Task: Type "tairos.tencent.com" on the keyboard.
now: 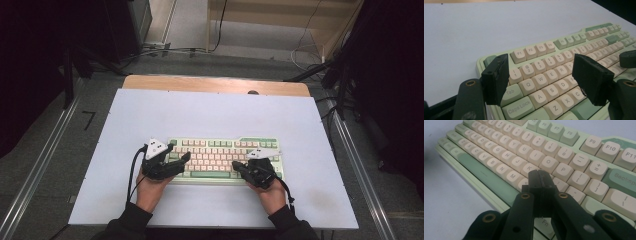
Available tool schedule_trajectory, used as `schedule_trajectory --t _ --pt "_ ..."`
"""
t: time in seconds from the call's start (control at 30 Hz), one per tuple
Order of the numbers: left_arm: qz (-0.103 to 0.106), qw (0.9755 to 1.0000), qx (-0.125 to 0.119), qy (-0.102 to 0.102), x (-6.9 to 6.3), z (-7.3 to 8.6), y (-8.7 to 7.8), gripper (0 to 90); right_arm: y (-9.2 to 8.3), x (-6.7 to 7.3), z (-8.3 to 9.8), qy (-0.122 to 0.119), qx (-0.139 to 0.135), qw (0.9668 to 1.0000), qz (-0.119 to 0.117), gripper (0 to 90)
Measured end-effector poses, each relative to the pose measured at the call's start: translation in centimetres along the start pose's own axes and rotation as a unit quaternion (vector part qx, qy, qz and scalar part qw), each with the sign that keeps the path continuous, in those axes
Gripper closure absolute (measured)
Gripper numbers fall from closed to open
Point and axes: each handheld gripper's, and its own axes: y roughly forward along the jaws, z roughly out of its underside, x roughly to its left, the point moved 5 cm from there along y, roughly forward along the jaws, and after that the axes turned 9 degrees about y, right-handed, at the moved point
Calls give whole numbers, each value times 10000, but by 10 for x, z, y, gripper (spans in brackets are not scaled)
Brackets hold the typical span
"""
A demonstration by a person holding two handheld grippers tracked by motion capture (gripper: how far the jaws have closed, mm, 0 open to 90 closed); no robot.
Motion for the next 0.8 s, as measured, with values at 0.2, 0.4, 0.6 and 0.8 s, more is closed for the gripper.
schedule_trajectory --t 0.2,0.4,0.6,0.8 --pt "4 10000 -13 -2 0 0 0 306 5 -1 3 -24 112 9999 48 875" --pt "-1 10000 -13 -5 0 0 0 306 -7 -2 -7 59 -233 9997 -33 859" --pt "7 10000 3 12 -1 0 1 306 -15 -8 -11 252 -444 9987 -64 822" --pt "14 10000 4 3 0 0 1 306 -18 -10 -13 305 -522 9981 -85 749"
